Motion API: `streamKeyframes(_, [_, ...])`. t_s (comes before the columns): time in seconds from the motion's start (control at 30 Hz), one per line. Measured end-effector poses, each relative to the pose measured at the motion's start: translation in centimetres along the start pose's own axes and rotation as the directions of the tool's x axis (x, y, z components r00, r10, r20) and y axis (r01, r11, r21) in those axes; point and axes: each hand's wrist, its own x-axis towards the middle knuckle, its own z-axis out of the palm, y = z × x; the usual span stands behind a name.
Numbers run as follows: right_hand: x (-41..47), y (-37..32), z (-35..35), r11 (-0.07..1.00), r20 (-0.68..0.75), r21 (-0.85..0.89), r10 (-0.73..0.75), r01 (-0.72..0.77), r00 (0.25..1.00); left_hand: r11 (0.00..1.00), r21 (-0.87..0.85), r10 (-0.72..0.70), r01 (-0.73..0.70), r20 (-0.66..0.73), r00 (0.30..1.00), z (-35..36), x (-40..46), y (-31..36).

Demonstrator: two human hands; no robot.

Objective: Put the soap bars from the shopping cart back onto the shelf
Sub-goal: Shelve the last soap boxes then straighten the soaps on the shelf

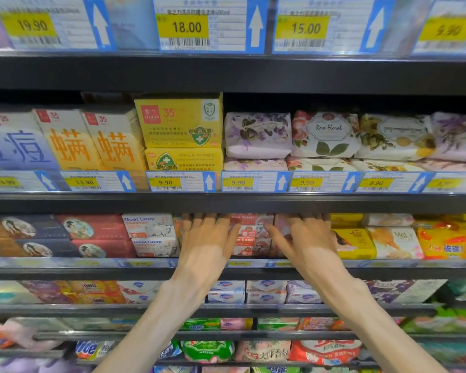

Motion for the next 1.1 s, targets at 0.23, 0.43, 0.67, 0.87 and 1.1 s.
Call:
streamKeyframes(0.23, [-2.8, 5.7, 0.6, 0.992, -0.158, 0.129, 0.015, 0.005, 0.987, 0.974, -0.094, 0.180, -0.204, -0.214, 0.960, 1.6, -0.1, 3.9])
streamKeyframes(0.43, [-2.9, 8.0, 1.9, 0.992, -0.244, 0.106, 0.088, -0.064, 0.966, 0.985, -0.142, 0.103, -0.099, 0.021, 0.994, 0.7, 1.6, 6.7])
streamKeyframes(0.67, [-1.9, 7.9, 2.2, 0.983, -0.082, 0.118, 0.154, -0.144, 0.985, 0.983, -0.183, 0.012, 0.023, 0.190, 0.982, -0.1, 2.3, 7.6])
streamKeyframes(0.87, [-2.0, 7.8, 2.1, 0.982, -0.051, 0.125, 0.151, -0.144, 0.987, 0.994, -0.110, 0.009, 0.011, 0.185, 0.983, -0.3, 2.0, 7.7])
streamKeyframes(1.1, [-2.7, 8.0, 1.5, 0.982, -0.176, 0.182, 0.079, -0.047, 0.981, 0.993, -0.114, 0.008, 0.016, 0.210, 0.978, -0.5, 1.8, 7.7])
